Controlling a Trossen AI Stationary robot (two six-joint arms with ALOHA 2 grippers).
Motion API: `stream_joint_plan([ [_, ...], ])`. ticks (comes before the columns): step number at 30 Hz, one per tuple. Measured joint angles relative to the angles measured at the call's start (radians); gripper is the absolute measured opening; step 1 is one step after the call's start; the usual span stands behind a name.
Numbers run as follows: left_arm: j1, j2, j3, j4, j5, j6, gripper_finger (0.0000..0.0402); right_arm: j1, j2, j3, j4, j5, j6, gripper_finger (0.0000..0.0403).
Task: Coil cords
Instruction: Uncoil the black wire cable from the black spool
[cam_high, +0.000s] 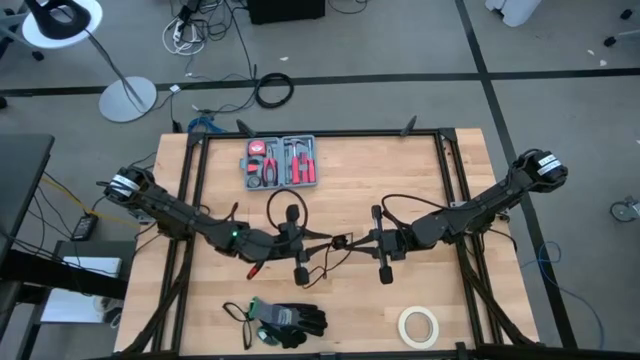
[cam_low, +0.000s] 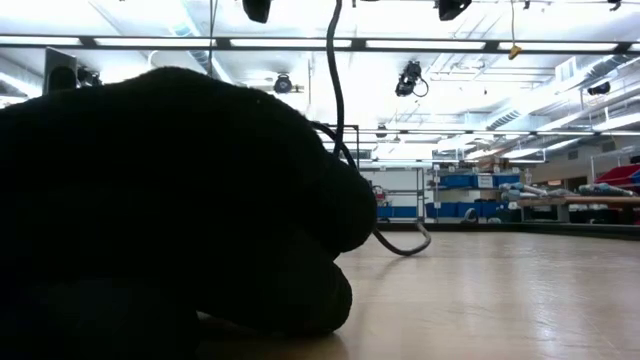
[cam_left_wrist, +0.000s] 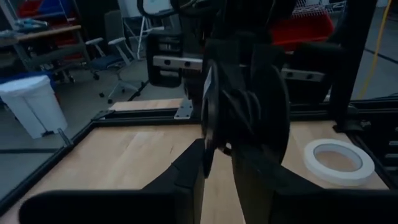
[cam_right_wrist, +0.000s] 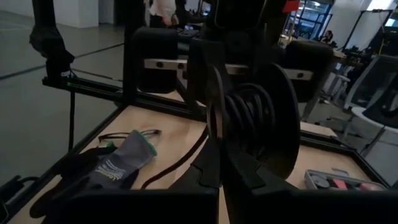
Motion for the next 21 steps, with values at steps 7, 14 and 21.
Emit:
stream_joint_plan([
  [7,-0.002,0.000,0.000,0.012,0.000,0.014,0.0099,0.000,0.000,0.000,0.000,-0.004,0.025,0.0000],
  [14,-0.002,0.000,0.000,0.020,0.005,0.013,0.0099,-0.002,0.000,0.000,-0.005,-0.029,0.057,0.0000],
  [21,-0.002,0.000,0.000,0.036,0.005,0.006,0.0099,-0.028,0.002,0.000,-0.007,-0.085,0.091,0.0000],
])
